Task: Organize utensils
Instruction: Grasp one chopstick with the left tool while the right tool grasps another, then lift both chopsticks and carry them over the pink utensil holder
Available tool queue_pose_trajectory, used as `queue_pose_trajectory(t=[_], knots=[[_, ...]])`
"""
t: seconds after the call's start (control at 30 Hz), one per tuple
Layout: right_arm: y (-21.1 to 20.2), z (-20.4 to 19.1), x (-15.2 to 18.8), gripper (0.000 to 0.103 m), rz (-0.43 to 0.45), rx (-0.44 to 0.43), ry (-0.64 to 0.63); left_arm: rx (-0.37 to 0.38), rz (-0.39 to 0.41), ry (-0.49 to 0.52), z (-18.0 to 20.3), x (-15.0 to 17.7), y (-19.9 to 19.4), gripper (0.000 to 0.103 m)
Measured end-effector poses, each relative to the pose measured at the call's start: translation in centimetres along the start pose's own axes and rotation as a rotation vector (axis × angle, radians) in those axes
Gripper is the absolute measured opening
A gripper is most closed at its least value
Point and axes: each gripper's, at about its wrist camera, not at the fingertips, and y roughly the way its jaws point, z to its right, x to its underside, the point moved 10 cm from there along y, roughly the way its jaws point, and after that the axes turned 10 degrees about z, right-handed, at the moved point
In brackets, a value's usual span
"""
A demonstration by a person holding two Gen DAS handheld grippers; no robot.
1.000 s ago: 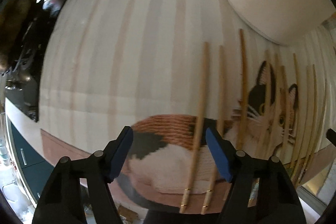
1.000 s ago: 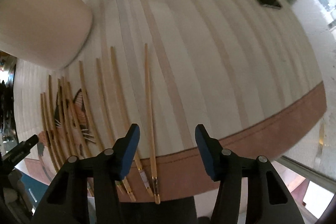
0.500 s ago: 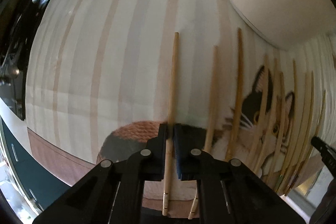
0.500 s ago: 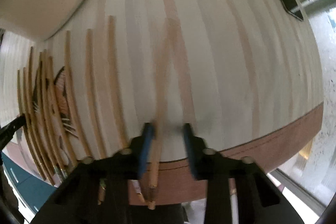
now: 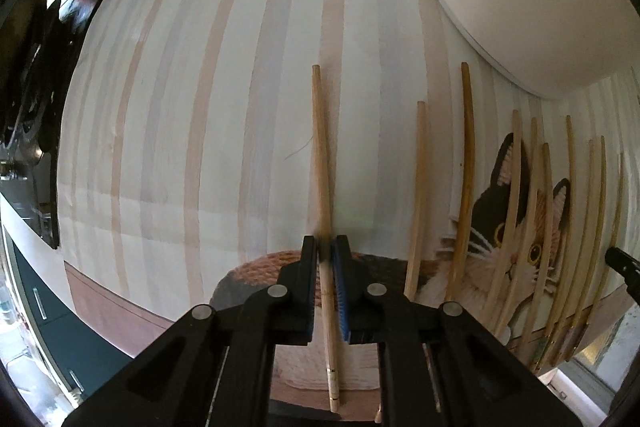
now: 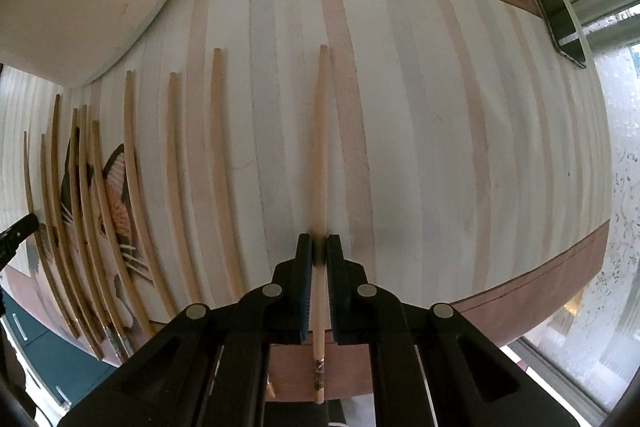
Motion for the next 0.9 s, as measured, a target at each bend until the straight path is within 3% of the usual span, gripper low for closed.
queue_pose_trajectory(t=[0.13, 0.3, 0.5, 0.77, 0.9], knots=[[0.4, 0.7, -2.2, 0.008, -0.019, 0.0, -0.013, -0.002, 0.004, -0.004, -0.3, -0.2, 0.1, 0.008], [1.1, 0.7, -3.7, 0.008, -0.026, 0.003, -0.017, -0.016, 0.02, 0.002, 3.4, 1.2, 0.4, 0.007], [1.3, -0.3, -4.4, 0.009, -0.024, 0.027, -0.039, -0.035, 0.059, -0.001, 5.3, 0.1, 0.3, 0.004], [1.2, -2.7, -3.5, 0.007, 0.006, 0.088, -0.061, -0.08, 0.13, -0.003, 4.1, -0.4, -1.8, 0.004], [0.6, -3.6, -3.3, 0.007, 0.028, 0.044, -0.012, -0.096, 0.179, -0.006, 3.5, -0.8, -3.9, 0.004]])
